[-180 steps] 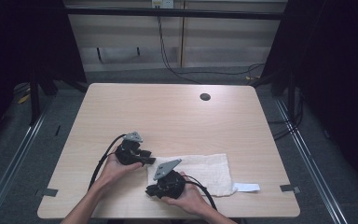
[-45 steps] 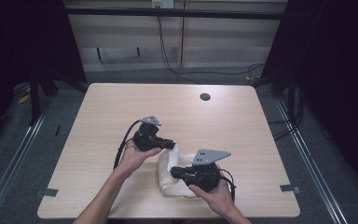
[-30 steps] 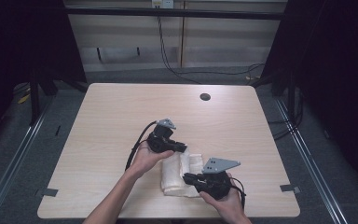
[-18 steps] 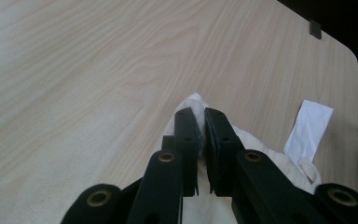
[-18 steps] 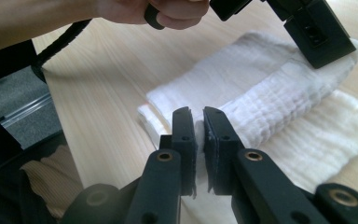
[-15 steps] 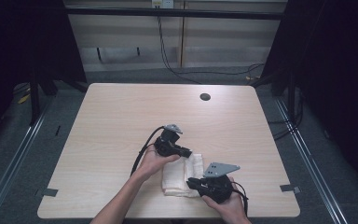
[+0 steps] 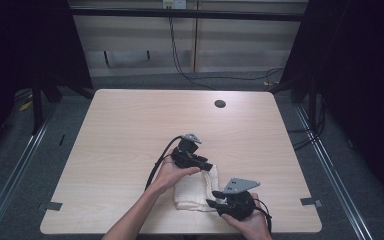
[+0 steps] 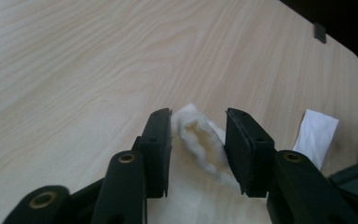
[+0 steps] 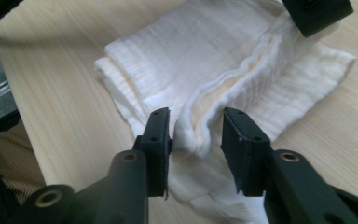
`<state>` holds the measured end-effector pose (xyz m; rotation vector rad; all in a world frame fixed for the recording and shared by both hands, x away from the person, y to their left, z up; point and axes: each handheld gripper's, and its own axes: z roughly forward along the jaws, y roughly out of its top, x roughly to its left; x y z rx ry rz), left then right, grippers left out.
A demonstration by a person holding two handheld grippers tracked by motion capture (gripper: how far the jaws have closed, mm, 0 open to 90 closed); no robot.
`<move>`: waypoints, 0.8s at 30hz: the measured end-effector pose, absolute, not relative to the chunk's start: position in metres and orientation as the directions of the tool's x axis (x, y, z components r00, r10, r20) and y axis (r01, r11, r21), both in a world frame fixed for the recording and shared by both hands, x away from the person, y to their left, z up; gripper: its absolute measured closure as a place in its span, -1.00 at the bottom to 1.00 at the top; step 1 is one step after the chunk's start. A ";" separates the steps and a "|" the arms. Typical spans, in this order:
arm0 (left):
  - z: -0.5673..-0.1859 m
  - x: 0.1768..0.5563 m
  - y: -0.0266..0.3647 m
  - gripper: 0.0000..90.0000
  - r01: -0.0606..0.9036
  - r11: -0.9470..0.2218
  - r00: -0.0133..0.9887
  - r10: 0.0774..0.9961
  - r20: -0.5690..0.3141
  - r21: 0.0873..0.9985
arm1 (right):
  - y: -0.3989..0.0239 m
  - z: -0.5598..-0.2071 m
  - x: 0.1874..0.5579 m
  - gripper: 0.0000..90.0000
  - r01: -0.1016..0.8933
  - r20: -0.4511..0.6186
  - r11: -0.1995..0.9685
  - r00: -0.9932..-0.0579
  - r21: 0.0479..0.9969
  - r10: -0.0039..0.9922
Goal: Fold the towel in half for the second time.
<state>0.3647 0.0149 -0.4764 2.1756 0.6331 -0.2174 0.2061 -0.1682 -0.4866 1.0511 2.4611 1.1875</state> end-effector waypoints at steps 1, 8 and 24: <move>-0.476 0.365 0.014 0.34 0.507 -0.518 0.860 0.359 -0.362 0.689 | -0.168 -0.487 0.206 0.37 0.511 0.110 0.420 -0.722 0.750 0.683; -0.472 0.362 0.017 0.04 0.505 -0.445 0.852 0.391 -0.347 0.739 | -0.176 -0.487 0.214 0.20 0.548 0.128 0.384 -0.680 0.743 0.722; -0.463 0.360 0.039 -0.09 0.486 -0.465 0.857 0.421 -0.298 0.740 | -0.195 -0.481 0.234 0.51 0.564 0.088 0.364 -0.620 0.741 0.780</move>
